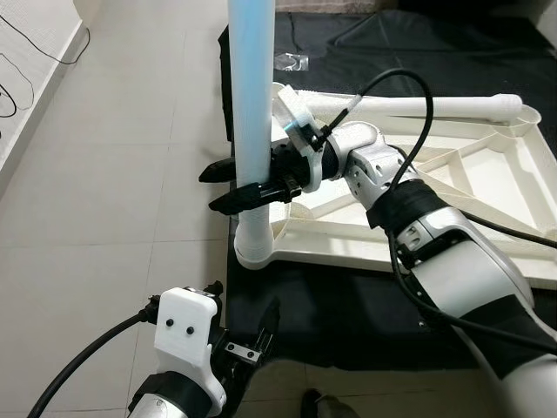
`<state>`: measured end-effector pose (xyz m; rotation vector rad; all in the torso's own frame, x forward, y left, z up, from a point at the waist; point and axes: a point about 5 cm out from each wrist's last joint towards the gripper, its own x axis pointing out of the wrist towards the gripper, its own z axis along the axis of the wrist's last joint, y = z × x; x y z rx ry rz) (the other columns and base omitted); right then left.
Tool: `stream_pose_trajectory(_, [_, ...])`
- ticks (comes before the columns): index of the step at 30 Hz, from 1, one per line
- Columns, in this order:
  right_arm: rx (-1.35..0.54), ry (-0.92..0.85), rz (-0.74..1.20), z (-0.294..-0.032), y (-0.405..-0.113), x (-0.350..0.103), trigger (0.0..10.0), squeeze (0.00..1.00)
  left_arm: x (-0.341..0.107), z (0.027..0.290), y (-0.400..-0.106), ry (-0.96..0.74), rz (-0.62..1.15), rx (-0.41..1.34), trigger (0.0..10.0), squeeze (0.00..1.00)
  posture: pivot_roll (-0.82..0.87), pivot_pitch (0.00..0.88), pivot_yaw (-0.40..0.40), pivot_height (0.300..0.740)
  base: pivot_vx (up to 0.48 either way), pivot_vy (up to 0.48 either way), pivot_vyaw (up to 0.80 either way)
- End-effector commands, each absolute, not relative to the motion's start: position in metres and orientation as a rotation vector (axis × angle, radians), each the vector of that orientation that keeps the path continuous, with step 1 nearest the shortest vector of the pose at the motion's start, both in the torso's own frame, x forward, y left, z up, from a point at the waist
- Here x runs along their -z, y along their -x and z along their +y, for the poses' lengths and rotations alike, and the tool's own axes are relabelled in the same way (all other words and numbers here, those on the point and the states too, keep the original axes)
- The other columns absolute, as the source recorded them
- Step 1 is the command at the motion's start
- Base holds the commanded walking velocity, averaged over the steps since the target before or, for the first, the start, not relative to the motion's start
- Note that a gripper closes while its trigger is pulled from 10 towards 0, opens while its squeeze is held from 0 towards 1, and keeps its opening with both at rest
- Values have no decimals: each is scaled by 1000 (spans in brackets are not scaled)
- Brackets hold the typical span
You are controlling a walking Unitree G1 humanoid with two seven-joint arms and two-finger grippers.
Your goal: Building children table
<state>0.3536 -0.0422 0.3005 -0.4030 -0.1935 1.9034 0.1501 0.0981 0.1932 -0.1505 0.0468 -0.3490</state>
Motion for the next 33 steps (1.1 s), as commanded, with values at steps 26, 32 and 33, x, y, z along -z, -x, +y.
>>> stream_pose_trajectory(26, [-1349, 268, -16, -46, -384, -239, 10000, 0, -192, 101, -149, 131, 54, 346, 10000, 0, 139, 338, -63, 740, 0, 0, 0])
stream_pose_trajectory(32, [-1194, 244, -28, -50, -391, -235, 10000, 0, -192, 102, -149, 128, 53, 342, 10000, 0, 136, 337, -62, 740, 0, 0, 0])
stream_pose_trajectory(33, [-1154, 244, -33, -51, -392, -235, 10000, 0, -192, 103, -150, 128, 53, 341, 10000, 0, 136, 337, -62, 740, 0, 0, 0])
